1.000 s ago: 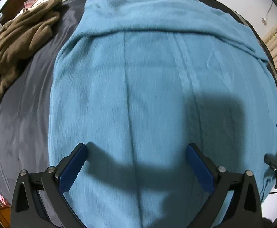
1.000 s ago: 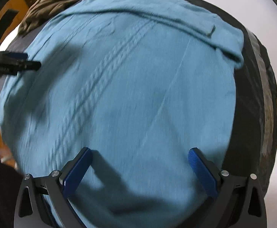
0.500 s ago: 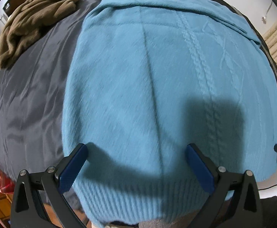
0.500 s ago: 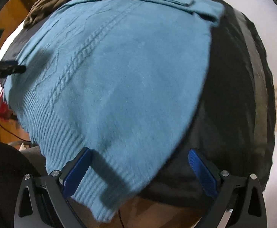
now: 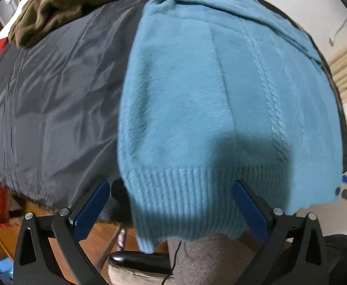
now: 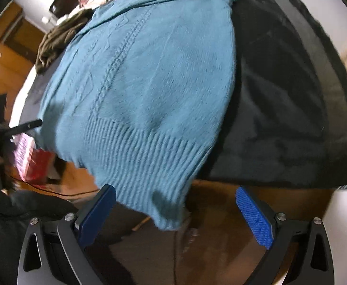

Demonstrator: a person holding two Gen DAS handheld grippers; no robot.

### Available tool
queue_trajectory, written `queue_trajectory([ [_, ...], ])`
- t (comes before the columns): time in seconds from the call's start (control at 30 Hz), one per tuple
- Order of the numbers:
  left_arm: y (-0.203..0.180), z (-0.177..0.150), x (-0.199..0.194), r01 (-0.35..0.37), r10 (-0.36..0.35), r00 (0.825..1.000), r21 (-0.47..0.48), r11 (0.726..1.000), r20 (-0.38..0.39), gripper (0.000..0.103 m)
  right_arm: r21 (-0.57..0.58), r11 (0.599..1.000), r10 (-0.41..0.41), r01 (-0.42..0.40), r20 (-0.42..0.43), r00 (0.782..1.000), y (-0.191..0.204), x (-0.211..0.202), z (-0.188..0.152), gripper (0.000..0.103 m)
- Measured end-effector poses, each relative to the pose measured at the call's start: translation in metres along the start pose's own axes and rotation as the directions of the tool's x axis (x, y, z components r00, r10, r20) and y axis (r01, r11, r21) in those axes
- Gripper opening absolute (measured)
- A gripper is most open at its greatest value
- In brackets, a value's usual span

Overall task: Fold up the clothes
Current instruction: 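Slide both grippers under the sweater hem and lift it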

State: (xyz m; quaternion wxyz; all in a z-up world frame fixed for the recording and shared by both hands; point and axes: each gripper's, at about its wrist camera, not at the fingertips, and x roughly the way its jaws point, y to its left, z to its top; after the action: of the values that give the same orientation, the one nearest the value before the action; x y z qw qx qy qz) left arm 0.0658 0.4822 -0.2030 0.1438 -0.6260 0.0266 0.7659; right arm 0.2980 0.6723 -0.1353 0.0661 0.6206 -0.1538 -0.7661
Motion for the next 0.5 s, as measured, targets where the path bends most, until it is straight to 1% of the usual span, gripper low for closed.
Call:
queue_trajectory([
  [0.13, 0.000, 0.006, -0.003, 0.077, -0.077, 0.997, -0.066, 0.995, 0.009, 0.103, 0.057, 0.997, 0.043, -0.043, -0.009, 0.999, 0.003, 0.008, 0.004, 0.102],
  [0.17, -0.006, -0.002, -0.002, 0.094, -0.093, 0.996, -0.081, 0.992, 0.010, 0.103, 0.065, 0.997, 0.050, -0.049, -0.009, 0.999, 0.003, 0.010, 0.004, 0.102],
  [0.2, -0.013, -0.011, -0.001, 0.114, -0.113, 0.993, -0.097, 0.989, 0.011, 0.103, 0.070, 0.996, 0.056, -0.056, -0.007, 0.998, 0.014, 0.019, -0.007, 0.102],
  [0.23, -0.017, -0.012, 0.000, 0.131, -0.131, 0.991, -0.109, 0.985, 0.010, 0.103, 0.076, 0.995, 0.063, -0.062, -0.005, 0.998, 0.024, 0.027, -0.019, 0.102],
  [0.27, -0.007, -0.014, 0.002, 0.144, -0.144, 0.990, -0.116, 0.983, 0.007, 0.103, 0.081, 0.994, 0.069, -0.068, -0.003, 0.998, 0.035, 0.036, -0.027, 0.102],
  [0.3, 0.000, -0.016, 0.004, 0.149, -0.150, 0.989, -0.118, 0.982, 0.002, 0.103, 0.085, 0.994, 0.072, -0.072, -0.002, 0.997, 0.044, 0.044, -0.021, 0.102],
  [0.33, -0.003, -0.016, 0.006, 0.148, -0.150, 0.989, -0.116, 0.982, -0.003, 0.103, 0.084, 0.994, 0.074, -0.073, -0.001, 0.997, 0.044, 0.044, -0.019, 0.101],
  [0.4, 0.024, -0.006, 0.006, 0.151, -0.153, 0.988, -0.111, 0.982, -0.007, 0.103, 0.071, 0.995, 0.074, -0.074, -0.004, 0.997, 0.050, 0.047, -0.016, 0.097],
  [0.43, 0.035, -0.010, 0.002, 0.155, -0.156, 0.988, -0.106, 0.982, -0.005, 0.103, 0.067, 0.995, 0.070, -0.069, -0.010, 0.997, 0.052, 0.048, -0.016, 0.096],
  [0.47, 0.040, -0.012, -0.001, 0.160, -0.161, 0.987, -0.105, 0.982, -0.003, 0.103, 0.062, 0.996, 0.067, -0.065, -0.016, 0.998, 0.055, 0.050, -0.017, 0.093],
  [0.5, 0.041, -0.016, -0.003, 0.167, -0.168, 0.986, -0.107, 0.980, -0.002, 0.103, 0.056, 0.996, 0.066, -0.064, -0.022, 0.998, 0.058, 0.052, -0.017, 0.084],
])
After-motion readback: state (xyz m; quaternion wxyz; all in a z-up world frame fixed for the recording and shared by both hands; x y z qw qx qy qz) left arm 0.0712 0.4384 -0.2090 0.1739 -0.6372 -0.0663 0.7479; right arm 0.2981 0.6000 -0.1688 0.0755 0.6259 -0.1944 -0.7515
